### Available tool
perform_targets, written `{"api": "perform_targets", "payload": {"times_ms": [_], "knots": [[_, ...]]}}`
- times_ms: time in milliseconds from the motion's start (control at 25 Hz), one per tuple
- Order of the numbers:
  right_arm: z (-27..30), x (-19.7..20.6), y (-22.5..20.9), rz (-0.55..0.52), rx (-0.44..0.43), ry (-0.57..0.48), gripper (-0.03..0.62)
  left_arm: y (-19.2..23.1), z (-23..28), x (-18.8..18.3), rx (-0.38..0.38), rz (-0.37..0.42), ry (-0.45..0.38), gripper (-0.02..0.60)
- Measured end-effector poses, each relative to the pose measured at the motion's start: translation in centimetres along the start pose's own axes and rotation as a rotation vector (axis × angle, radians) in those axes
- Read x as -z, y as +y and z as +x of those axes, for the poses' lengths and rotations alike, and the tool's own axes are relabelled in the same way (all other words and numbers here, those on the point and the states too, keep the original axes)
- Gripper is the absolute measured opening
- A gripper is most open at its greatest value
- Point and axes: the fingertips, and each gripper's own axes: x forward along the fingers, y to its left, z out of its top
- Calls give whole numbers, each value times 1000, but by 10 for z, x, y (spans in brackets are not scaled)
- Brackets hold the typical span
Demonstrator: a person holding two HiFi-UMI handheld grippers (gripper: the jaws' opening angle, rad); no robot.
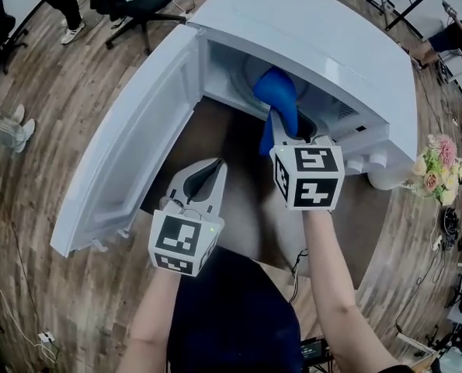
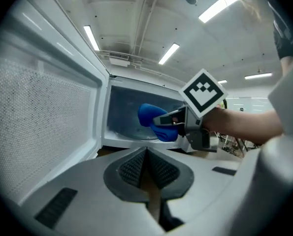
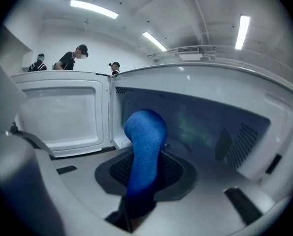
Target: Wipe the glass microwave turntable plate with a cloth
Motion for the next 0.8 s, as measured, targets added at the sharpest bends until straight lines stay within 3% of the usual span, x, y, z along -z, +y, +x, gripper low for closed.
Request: {"api": "perform_targets", "payload": {"times_ms": [240, 480, 800], "knots": [[45, -31, 1, -347, 90, 9, 75, 13, 0, 7, -49, -39, -43, 5], [97, -39, -11, -695, 171, 43, 74, 27, -4, 2, -101, -5, -79, 5], [156, -46, -48, -839, 239, 68, 74, 30, -12, -3, -102, 20, -105, 5]]}}
